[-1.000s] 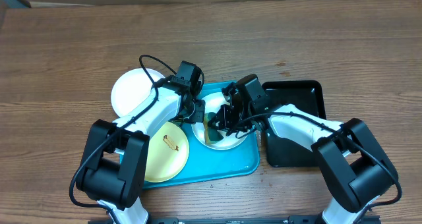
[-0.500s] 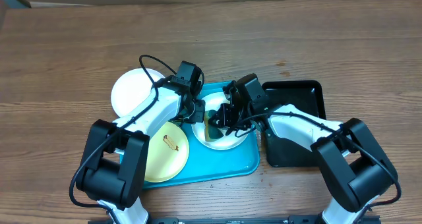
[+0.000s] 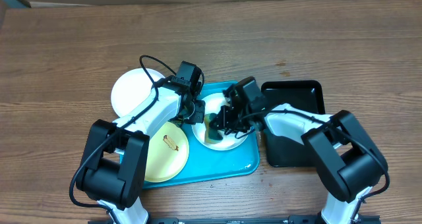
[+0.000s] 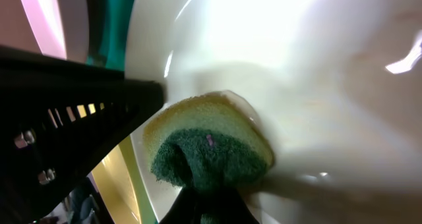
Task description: Clean dirty plates on tray and stack at the side
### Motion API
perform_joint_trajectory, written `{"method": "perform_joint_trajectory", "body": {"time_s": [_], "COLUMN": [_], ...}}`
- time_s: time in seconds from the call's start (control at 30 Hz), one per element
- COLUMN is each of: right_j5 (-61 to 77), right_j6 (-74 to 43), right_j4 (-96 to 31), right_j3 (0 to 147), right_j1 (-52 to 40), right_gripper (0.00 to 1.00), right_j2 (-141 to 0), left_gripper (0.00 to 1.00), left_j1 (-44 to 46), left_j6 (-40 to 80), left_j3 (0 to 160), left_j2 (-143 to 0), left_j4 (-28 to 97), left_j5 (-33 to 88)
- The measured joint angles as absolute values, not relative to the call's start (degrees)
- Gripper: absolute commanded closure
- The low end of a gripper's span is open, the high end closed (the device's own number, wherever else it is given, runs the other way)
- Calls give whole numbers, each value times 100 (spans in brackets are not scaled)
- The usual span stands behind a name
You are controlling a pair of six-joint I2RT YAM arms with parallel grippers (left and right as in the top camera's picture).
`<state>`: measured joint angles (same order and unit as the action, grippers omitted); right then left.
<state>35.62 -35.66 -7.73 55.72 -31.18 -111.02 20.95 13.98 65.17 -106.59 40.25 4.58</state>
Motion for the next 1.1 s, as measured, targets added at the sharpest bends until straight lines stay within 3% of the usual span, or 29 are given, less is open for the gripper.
{"method": "perform_joint_trajectory", "body": {"time_s": [0.3, 0.53, 0.8, 1.1], "right_j5": [3144, 2989, 3098, 1474], "right_j6": [-2995, -2727, -2453, -2272], "right_j4": [-2163, -2346, -3520, -5568], "right_j3": [5986, 6436, 7710, 8047], "right_j1": [-2624, -2606, -2596, -2357], "right_gripper": [96, 96, 96, 96], "right_j2": [-10921, -10914, -10794, -10396], "left_gripper": [96, 96, 96, 96], "left_j1": [2095, 2095, 2095, 2095], "left_j6": [1400, 1400, 1400, 1516], "left_j3": [6519, 6519, 6523, 6587], "left_j2": [-10659, -10659, -10659, -10659], "left_j4": [4056, 4058, 4064, 4331], "left_j5": [489, 489, 489, 377]}}
